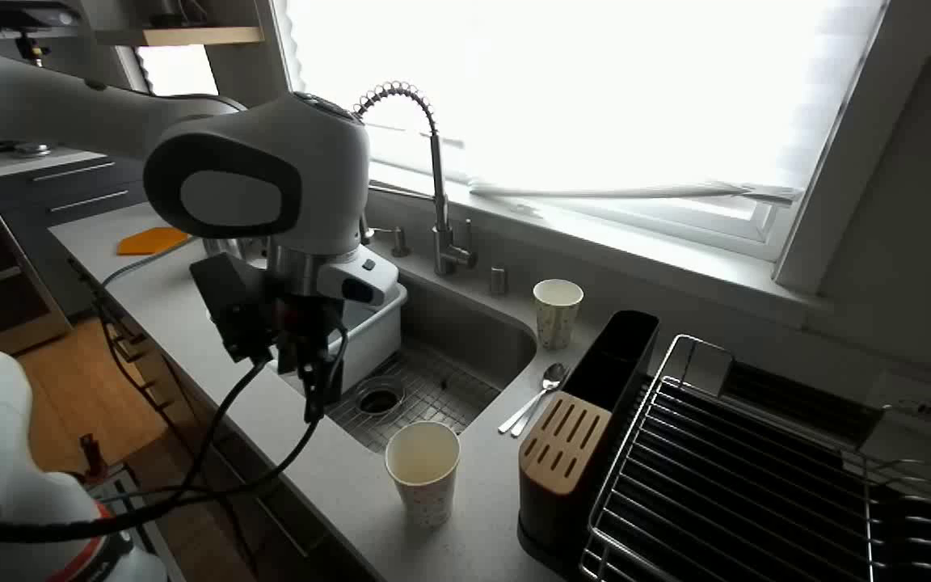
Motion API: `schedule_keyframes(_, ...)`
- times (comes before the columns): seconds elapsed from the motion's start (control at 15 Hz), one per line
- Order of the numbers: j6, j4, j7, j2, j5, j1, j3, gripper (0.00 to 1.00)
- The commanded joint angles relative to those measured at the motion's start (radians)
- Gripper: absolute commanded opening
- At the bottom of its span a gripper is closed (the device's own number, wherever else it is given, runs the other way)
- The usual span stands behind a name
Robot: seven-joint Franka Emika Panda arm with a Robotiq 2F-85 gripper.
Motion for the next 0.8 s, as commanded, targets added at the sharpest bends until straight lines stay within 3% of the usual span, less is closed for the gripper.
schedule_keyframes(0.0,-0.002,0.002,-0.004,0.002,0.004,-0.009,0.008,1.0)
schedule_keyframes(0.4,0.012,0.005,-0.021,-0.002,0.014,0.012,0.017,1.0)
schedule_keyframes(0.73,0.162,0.029,-0.011,-0.033,0.006,0.108,0.15,1.0)
